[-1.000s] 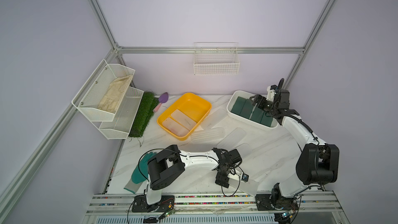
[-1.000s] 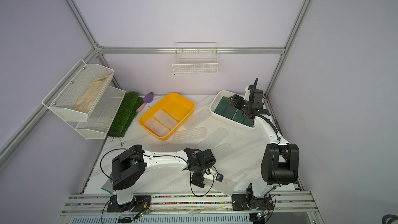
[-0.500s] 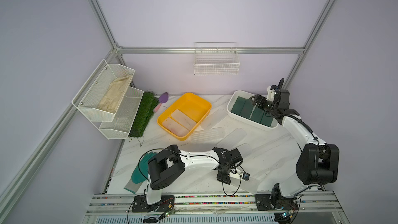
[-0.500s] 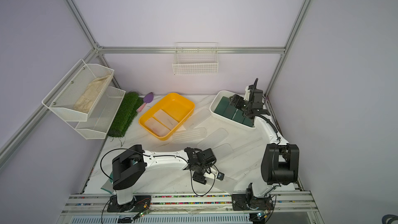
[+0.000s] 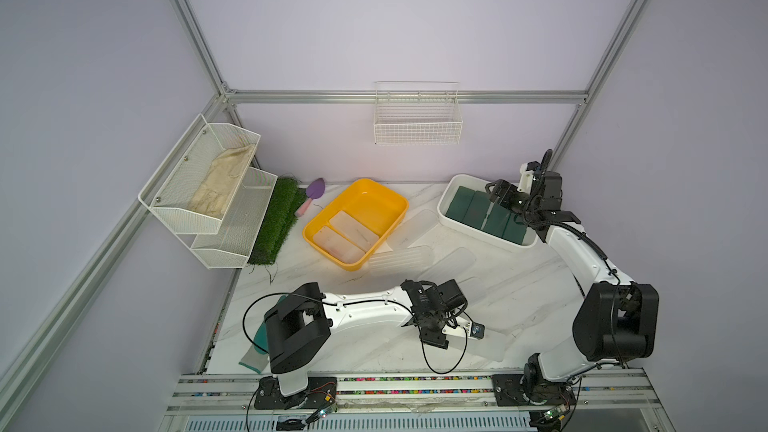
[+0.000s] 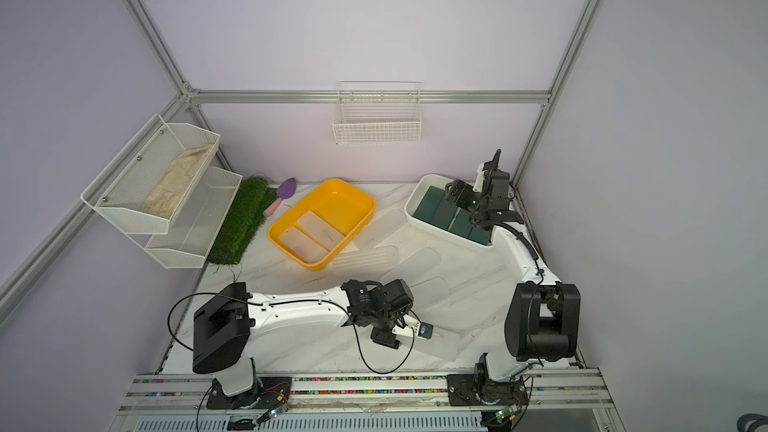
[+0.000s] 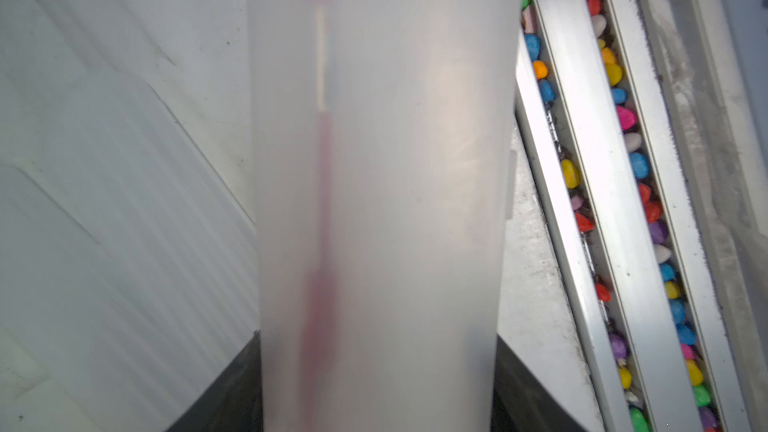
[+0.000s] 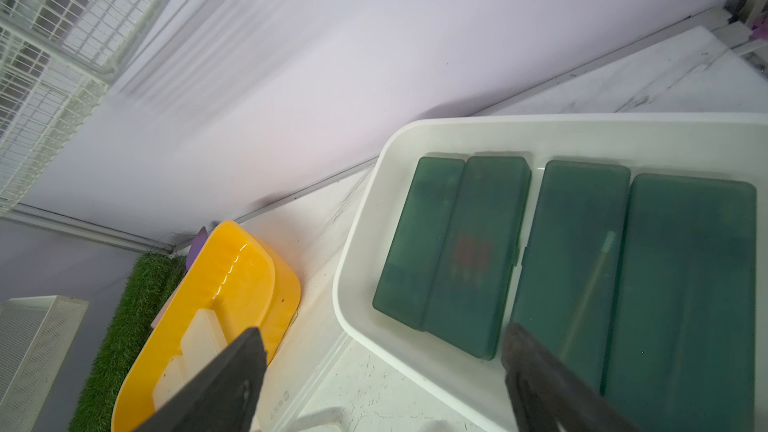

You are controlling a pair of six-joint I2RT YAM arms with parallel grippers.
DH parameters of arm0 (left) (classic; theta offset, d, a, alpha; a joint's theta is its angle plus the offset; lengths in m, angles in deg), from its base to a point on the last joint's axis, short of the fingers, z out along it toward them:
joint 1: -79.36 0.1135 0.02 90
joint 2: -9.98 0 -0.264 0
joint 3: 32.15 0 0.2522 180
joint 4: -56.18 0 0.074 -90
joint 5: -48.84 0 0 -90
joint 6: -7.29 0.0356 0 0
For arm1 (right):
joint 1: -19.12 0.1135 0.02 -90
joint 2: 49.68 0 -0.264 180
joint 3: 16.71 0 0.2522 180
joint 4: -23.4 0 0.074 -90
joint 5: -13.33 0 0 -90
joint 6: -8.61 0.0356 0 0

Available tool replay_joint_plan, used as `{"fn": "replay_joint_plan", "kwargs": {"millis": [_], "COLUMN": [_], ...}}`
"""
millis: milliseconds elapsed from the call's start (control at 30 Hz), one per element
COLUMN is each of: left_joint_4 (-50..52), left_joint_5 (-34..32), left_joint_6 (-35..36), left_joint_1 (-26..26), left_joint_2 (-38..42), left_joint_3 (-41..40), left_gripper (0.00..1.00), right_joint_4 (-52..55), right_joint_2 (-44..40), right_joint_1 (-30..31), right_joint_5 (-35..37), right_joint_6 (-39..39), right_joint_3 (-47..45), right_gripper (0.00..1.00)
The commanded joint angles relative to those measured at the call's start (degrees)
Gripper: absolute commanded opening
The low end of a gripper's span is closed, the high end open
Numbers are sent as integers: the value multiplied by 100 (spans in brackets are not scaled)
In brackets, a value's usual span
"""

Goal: Place the pencil cases by color into the storage box
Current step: Pick up the pencil case from the center of the board, then place the pencil case at the storage box.

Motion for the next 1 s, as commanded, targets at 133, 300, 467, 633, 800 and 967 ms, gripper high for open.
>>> {"fn": "replay_joint_plan", "kwargs": {"millis": [133,300,467,633,800,967], "left_joint_4": [-139,-130,-130,-128,-99,-166], "left_joint_5": [-219,-249,-148,-107,-164,-320], "left_joint_6": [-542,-776,-1007,-1045,-1078,-1427], "left_joint_1": [110,405,995,1673,2422,2973], "left_joint_2": [510,718,926,1079,1109,1073], "left_joint_3": [-404,-565,-588,-560,-441,-241], "left_gripper": [66,66,67,67,67,67], "right_joint_4": [-586,-712,-1010,-1115,-1285,-1391], "right_joint_2": [-563,-729,-825,-880,-897,-934], "right_joint_1": [-36,-35,-19,416,727,1002], "right_joint_5": [403,489,256,504,688,775], "right_joint_6": [-92,-169,-245,-677,-751,-857], "right_joint_3": [-244,-306,-543,-550,-556,-600], "right_gripper": [90,90,90,90,90,90]}}
